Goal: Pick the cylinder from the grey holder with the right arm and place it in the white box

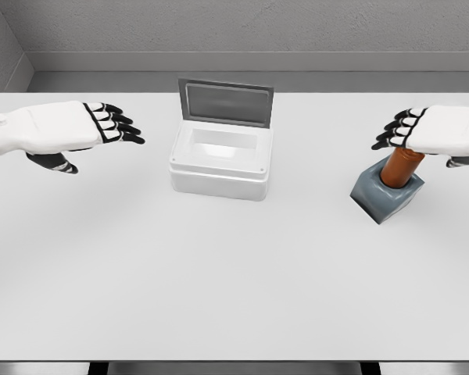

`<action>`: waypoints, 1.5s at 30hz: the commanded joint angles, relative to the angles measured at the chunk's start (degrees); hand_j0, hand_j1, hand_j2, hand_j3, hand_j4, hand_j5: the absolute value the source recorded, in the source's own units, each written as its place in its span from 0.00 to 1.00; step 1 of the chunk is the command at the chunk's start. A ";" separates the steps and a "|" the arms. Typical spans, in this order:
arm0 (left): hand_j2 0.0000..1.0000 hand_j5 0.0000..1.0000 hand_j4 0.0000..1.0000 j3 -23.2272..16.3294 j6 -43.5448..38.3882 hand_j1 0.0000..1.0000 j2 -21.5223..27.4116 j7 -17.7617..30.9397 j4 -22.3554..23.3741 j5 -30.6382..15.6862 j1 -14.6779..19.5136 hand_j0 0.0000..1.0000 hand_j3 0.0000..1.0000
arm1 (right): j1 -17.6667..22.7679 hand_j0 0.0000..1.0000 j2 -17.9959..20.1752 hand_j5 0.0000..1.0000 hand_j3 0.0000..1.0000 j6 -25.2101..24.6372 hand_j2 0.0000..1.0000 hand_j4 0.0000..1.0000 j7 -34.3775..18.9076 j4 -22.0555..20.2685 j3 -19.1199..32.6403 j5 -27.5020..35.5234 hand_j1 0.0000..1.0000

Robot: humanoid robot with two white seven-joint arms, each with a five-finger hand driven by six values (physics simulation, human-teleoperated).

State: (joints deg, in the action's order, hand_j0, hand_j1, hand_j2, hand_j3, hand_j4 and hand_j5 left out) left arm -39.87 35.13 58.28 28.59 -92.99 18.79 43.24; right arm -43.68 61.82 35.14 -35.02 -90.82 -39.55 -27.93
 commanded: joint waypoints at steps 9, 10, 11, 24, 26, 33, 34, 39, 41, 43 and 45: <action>1.00 1.00 1.00 0.05 -0.13 1.00 0.26 -0.03 -0.09 -0.33 0.09 1.00 1.00 | -0.09 1.00 -2.49 1.00 1.00 -0.14 1.00 1.00 0.02 0.82 -1.67 -3.27 1.00; 1.00 1.00 1.00 0.05 -0.13 1.00 0.26 -0.03 -0.09 -0.33 0.00 1.00 1.00 | -0.53 0.99 -3.11 0.99 0.99 -0.14 0.99 0.99 0.02 1.18 -1.67 -3.71 0.99; 1.00 1.00 1.00 0.14 -0.13 1.00 0.52 -0.03 -0.09 -0.33 0.00 1.00 1.00 | -0.70 0.99 -3.11 0.99 0.99 -0.14 0.99 0.99 0.02 1.18 -1.67 -3.80 0.99; 1.00 1.00 1.00 0.14 -0.13 1.00 0.61 1.29 -0.26 -1.65 0.09 1.00 1.00 | -2.02 0.99 -3.20 0.99 0.99 -0.14 0.99 0.99 0.02 2.32 -2.90 -4.06 0.99; 1.00 1.00 1.00 0.14 -0.13 1.00 0.52 1.38 -0.26 -1.65 0.09 1.00 1.00 | -2.02 0.96 -3.20 0.96 0.96 -0.14 0.96 0.96 0.02 2.06 -3.34 -4.06 0.96; 1.00 1.00 1.00 0.14 -0.13 1.00 0.61 1.38 -0.26 -1.65 0.09 1.00 1.00 | -2.02 0.79 -2.41 0.79 0.79 -0.14 0.79 0.79 0.02 -0.93 -3.87 -4.06 0.79; 1.00 1.00 1.00 0.14 -0.13 1.00 0.61 1.29 -0.26 -1.65 0.09 1.00 1.00 | -2.02 0.74 -2.32 0.74 0.74 -0.14 0.74 0.74 0.02 -1.11 -3.87 -4.06 0.74; 1.00 1.00 1.00 0.14 -0.13 1.00 0.70 1.38 -0.26 -1.74 0.26 1.00 1.00 | -2.02 0.61 -2.32 0.61 0.61 -0.14 0.61 0.61 0.02 -1.11 -3.87 -4.06 0.61; 1.00 1.00 1.00 0.14 -0.13 1.00 0.70 1.29 -0.26 -1.74 0.26 1.00 1.00 | -2.02 0.57 -2.32 0.57 0.57 -0.14 0.57 0.57 0.02 -1.11 -3.87 -4.15 0.57; 1.00 1.00 1.00 0.05 -0.13 1.00 0.61 1.29 -0.26 -1.74 0.26 1.00 1.00 | -2.02 0.56 -2.32 0.56 0.56 -0.14 0.56 0.56 0.02 -1.11 -3.87 -4.15 0.56; 1.00 1.00 1.00 0.05 -0.13 1.00 0.70 1.29 -0.26 -1.74 0.26 1.00 1.00 | -2.02 0.53 -2.32 0.53 0.53 -0.14 0.53 0.53 0.02 -1.11 -3.87 -4.15 0.53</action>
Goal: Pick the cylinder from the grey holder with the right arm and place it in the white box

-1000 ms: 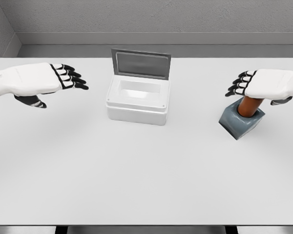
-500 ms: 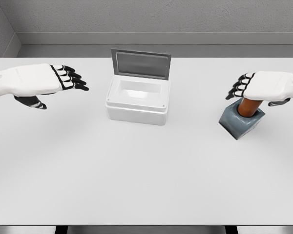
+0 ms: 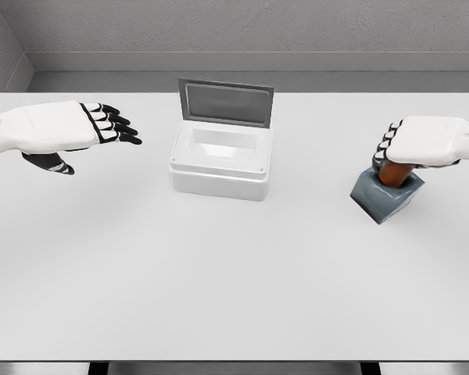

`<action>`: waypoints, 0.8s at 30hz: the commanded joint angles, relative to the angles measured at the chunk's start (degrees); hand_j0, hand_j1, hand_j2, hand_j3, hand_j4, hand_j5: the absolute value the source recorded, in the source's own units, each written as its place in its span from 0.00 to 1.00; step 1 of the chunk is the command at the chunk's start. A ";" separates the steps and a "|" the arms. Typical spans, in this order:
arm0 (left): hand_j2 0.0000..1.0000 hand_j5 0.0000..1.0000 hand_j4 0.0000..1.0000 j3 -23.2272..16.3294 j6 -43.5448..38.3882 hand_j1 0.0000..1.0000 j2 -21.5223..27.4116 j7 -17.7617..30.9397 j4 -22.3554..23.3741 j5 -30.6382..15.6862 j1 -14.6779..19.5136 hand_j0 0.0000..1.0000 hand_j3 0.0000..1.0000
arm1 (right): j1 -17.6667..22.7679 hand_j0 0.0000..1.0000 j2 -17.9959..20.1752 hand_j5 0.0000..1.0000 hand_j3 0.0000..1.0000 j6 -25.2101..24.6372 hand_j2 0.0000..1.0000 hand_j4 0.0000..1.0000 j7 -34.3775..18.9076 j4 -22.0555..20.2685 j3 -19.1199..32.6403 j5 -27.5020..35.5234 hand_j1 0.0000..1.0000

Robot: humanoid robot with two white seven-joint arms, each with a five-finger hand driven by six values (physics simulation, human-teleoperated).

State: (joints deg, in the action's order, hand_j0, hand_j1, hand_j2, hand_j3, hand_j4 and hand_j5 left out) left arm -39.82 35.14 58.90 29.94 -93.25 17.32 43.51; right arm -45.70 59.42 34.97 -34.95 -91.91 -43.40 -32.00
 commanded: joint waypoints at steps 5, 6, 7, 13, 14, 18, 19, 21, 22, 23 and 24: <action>1.00 1.00 1.00 0.01 -0.14 1.00 0.08 0.03 0.00 -0.53 0.00 1.00 1.00 | -0.35 0.45 0.17 0.45 0.45 0.03 0.45 0.45 -0.05 -0.02 0.16 -0.17 0.45; 1.00 1.00 1.00 0.01 -0.14 1.00 0.08 0.03 0.00 -0.53 0.00 1.00 1.00 | -0.44 0.45 0.17 0.45 0.45 0.03 0.45 0.45 -0.05 -0.02 0.16 -0.17 0.45; 1.00 1.00 1.00 0.01 -0.14 1.00 0.08 0.03 0.00 -0.53 0.00 1.00 1.00 | -0.44 0.45 0.17 0.45 0.45 0.03 0.45 0.45 -0.05 -0.02 0.16 -0.17 0.45; 1.00 1.00 1.00 0.10 -0.14 1.00 0.25 0.03 0.00 -0.89 0.18 1.00 1.00 | -1.14 0.44 2.10 0.44 0.44 0.03 0.44 0.44 -0.05 -0.20 0.60 0.54 0.44; 1.00 1.00 1.00 0.10 -0.14 1.00 0.34 0.03 0.09 -0.89 0.18 1.00 1.00 | -1.14 0.44 2.10 0.44 0.44 0.03 0.44 0.44 -0.05 -0.29 0.60 0.45 0.44; 1.00 1.00 1.00 0.10 -0.14 1.00 0.25 0.03 0.00 -0.89 0.53 1.00 1.00 | -2.11 0.44 2.72 0.44 0.44 0.03 0.44 0.44 -0.05 -2.83 0.86 0.36 0.44; 1.00 1.00 1.00 0.10 -0.14 1.00 0.25 0.03 0.00 -0.89 0.53 1.00 1.00 | -2.37 0.44 2.63 0.44 0.44 0.03 0.44 0.44 -0.05 -2.83 0.77 0.36 0.44; 1.00 1.00 1.00 0.19 -0.14 1.00 0.25 0.03 0.09 -0.89 0.61 1.00 1.00 | -2.81 0.42 2.19 0.42 0.42 0.03 0.42 0.42 -0.05 -2.83 0.77 0.27 0.42; 1.00 1.00 1.00 0.19 -0.14 1.00 0.25 0.03 0.09 -0.89 0.61 1.00 1.00 | -2.90 0.42 2.10 0.42 0.42 0.03 0.42 0.42 -0.05 -2.92 0.77 0.27 0.42; 1.00 1.00 1.00 0.19 -0.14 1.00 0.25 0.03 0.09 -0.89 0.61 1.00 1.00 | -3.16 0.42 1.84 0.42 0.42 0.03 0.42 0.42 -0.05 -3.01 0.77 0.19 0.42; 1.00 1.00 1.00 0.19 -0.14 1.00 0.25 0.03 0.09 -0.89 0.61 1.00 1.00 | -3.34 0.42 1.57 0.42 0.42 0.03 0.42 0.42 -0.05 -3.01 0.77 0.19 0.42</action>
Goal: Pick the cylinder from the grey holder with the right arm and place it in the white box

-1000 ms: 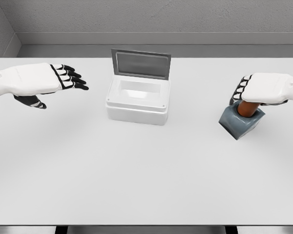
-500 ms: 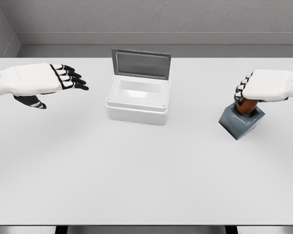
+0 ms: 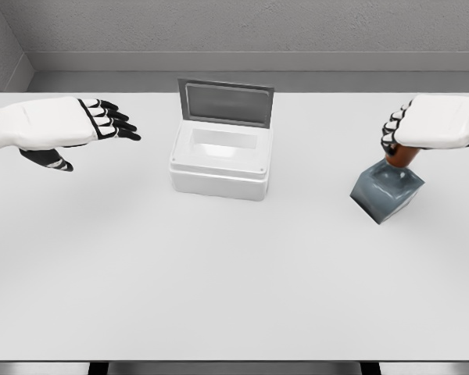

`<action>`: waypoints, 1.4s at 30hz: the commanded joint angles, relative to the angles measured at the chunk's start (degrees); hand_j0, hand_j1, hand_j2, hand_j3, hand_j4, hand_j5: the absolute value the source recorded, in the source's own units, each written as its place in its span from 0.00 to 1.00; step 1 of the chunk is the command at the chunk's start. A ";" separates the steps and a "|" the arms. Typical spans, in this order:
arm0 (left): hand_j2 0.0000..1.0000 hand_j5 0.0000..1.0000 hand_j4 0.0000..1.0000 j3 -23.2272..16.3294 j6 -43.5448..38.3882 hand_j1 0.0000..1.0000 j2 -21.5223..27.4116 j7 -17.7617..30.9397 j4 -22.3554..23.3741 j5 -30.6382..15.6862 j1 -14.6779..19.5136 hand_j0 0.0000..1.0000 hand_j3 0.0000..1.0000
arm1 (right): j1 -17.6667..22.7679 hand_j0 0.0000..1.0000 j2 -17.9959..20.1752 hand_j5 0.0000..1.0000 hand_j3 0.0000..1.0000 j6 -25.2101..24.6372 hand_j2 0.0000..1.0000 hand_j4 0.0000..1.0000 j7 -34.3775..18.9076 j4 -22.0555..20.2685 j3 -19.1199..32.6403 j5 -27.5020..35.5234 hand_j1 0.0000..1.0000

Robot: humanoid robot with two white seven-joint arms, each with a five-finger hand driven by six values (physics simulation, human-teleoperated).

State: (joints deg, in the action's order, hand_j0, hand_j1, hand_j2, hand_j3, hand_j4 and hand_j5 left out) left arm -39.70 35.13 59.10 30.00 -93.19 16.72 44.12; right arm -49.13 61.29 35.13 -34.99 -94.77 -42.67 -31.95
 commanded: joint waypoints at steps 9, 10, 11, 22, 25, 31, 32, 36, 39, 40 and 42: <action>1.00 1.00 1.00 0.23 -0.13 1.00 -0.03 -0.03 0.02 -0.28 0.44 1.00 1.00 | -1.85 0.42 -4.52 0.42 0.42 -0.13 0.42 0.42 -0.01 -0.15 -0.22 -0.30 0.42; 1.00 1.00 1.00 0.15 -0.13 1.00 0.05 -0.03 0.02 -0.28 0.35 1.00 1.00 | -1.93 0.42 -4.78 0.42 0.42 -0.13 0.42 0.42 -0.01 -0.07 -0.22 -0.30 0.42; 1.00 1.00 1.00 0.23 -0.13 1.00 0.05 -0.03 0.11 -0.28 0.35 1.00 1.00 | -1.93 0.42 -5.22 0.42 0.42 -0.13 0.42 0.42 -0.01 -0.07 -0.22 -0.57 0.42; 1.00 1.00 1.00 0.23 -0.13 1.00 -0.12 0.06 0.72 -0.19 0.79 1.00 1.00 | -3.34 0.42 -10.14 0.42 0.42 -0.13 0.42 0.42 -0.01 0.37 -0.40 -1.18 0.42; 1.00 1.00 1.00 0.23 -0.13 1.00 -0.12 0.06 0.72 -0.19 0.79 1.00 1.00 | -3.60 0.42 -11.37 0.42 0.42 -0.13 0.42 0.42 -0.01 0.46 -0.40 -1.71 0.42; 1.00 1.00 1.00 0.23 -0.13 1.00 -0.12 0.06 0.81 -0.11 0.79 1.00 1.00 | -4.39 0.42 -15.06 0.42 0.42 -0.13 0.42 0.42 -0.01 2.31 -0.66 -3.03 0.42; 1.00 1.00 1.00 0.23 -0.13 1.00 -0.12 -0.03 0.81 -0.11 0.79 1.00 1.00 | -4.39 0.42 -16.03 0.42 0.42 -0.13 0.42 0.42 -0.01 2.66 -0.66 -3.82 0.42; 1.00 1.00 1.00 0.23 -0.13 1.00 -0.12 0.06 0.81 -0.11 0.79 1.00 1.00 | -5.45 0.42 -18.58 0.42 0.42 -0.13 0.42 0.42 -0.01 4.77 -1.54 -4.87 0.42; 1.00 1.00 1.00 0.23 -0.13 1.00 -0.12 0.24 0.81 -0.11 0.79 1.00 1.00 | -5.98 0.42 -20.25 0.42 0.42 -0.13 0.42 0.42 -0.01 5.65 -2.24 -5.22 0.42; 1.00 1.00 1.00 0.23 -0.13 1.00 -0.12 0.24 0.81 -0.11 0.79 1.00 1.00 | -6.42 0.42 -20.95 0.42 0.42 -0.13 0.42 0.42 -0.01 5.65 -2.42 -5.22 0.42; 1.00 1.00 1.00 0.32 -0.13 1.00 -0.12 0.24 0.81 -0.11 0.79 1.00 1.00 | -6.50 0.42 -20.95 0.42 0.42 -0.13 0.42 0.42 -0.01 5.47 -2.42 -5.22 0.42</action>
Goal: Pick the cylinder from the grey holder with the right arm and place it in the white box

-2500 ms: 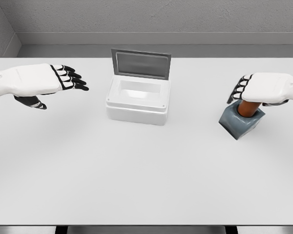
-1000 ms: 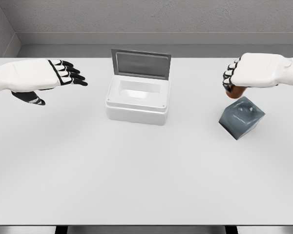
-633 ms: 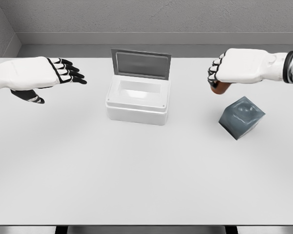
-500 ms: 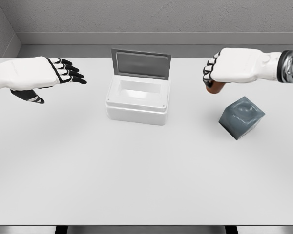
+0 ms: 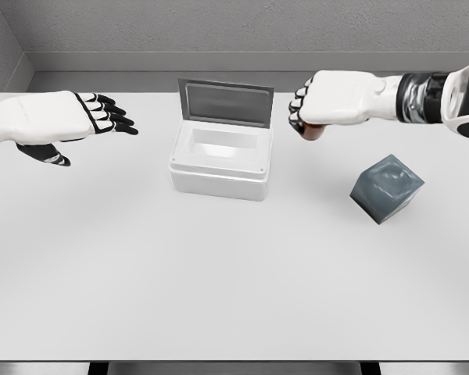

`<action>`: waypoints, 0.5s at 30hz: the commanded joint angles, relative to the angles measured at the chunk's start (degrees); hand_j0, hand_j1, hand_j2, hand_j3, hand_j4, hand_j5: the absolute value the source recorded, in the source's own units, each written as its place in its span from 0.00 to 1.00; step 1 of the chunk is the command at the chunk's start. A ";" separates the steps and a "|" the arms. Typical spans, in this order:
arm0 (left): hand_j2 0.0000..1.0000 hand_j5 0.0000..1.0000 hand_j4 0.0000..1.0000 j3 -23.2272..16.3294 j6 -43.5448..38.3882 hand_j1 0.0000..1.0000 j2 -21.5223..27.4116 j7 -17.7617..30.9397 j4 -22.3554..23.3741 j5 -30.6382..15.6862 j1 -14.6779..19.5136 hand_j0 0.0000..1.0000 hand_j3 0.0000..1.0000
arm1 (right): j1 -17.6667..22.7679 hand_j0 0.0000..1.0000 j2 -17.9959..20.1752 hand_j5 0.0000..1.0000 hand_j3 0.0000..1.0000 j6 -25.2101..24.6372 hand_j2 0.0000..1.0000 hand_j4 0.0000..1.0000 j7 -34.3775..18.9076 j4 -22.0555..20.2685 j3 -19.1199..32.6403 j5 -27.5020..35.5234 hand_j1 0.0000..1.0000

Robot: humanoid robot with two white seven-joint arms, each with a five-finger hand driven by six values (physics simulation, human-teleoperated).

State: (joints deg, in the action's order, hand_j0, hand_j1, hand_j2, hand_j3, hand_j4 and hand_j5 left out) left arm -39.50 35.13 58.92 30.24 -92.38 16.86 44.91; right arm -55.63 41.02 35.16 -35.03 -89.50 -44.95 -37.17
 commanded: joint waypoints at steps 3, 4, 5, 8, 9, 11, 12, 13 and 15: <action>1.00 1.00 1.00 0.12 -0.13 1.00 0.06 0.08 0.01 -0.34 0.00 1.00 1.00 | 0.00 0.42 -1.20 0.42 0.42 -0.16 0.42 0.42 0.03 -0.58 -0.22 -0.01 0.42; 1.00 1.00 1.00 0.12 -0.13 1.00 0.06 0.08 0.01 -0.34 0.00 1.00 1.00 | 0.00 0.42 -1.29 0.42 0.42 -0.16 0.42 0.42 0.03 -0.85 -0.22 -0.01 0.42; 1.00 1.00 1.00 0.12 -0.13 1.00 0.06 0.08 0.01 -0.34 0.00 1.00 1.00 | 0.00 0.42 -1.47 0.42 0.42 -0.16 0.42 0.42 0.03 -0.94 -0.22 -0.01 0.42; 1.00 1.00 1.00 0.04 -0.13 1.00 0.06 0.08 0.01 -0.34 0.09 1.00 1.00 | -0.44 0.42 -2.35 0.42 0.42 -0.16 0.42 0.42 0.03 -0.85 -1.10 -0.01 0.42; 1.00 1.00 1.00 0.04 -0.13 1.00 0.06 0.08 0.01 -0.25 0.00 1.00 1.00 | -0.61 0.42 -2.70 0.42 0.42 -0.16 0.42 0.42 0.03 -0.85 -1.28 -0.01 0.42; 1.00 1.00 1.00 0.12 -0.13 1.00 0.06 0.08 -0.08 -0.34 0.00 1.00 1.00 | -0.79 0.42 -3.40 0.42 0.42 -0.16 0.42 0.42 0.03 -0.85 -1.36 -0.01 0.42; 1.00 1.00 1.00 0.12 -0.13 1.00 0.06 0.08 -0.08 -0.43 0.00 1.00 1.00 | -0.88 0.42 -3.58 0.42 0.42 -0.16 0.42 0.42 0.03 -0.76 -1.36 -0.01 0.42; 1.00 1.00 1.00 0.12 -0.13 1.00 0.06 0.17 -0.08 -0.34 0.00 1.00 1.00 | -0.88 0.42 -4.01 0.42 0.42 -0.16 0.42 0.42 0.03 -0.76 -1.36 -0.09 0.42; 1.00 1.00 1.00 0.12 -0.13 1.00 0.06 0.17 -0.08 -0.34 0.00 1.00 1.00 | -0.88 0.43 -4.37 0.43 0.43 -0.16 0.43 0.43 0.03 -0.76 -1.36 -0.09 0.43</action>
State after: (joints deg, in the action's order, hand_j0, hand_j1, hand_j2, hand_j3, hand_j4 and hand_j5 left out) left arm -39.42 35.13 58.92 30.40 -92.46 16.79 44.91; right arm -56.86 37.10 35.13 -35.00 -90.28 -46.31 -37.36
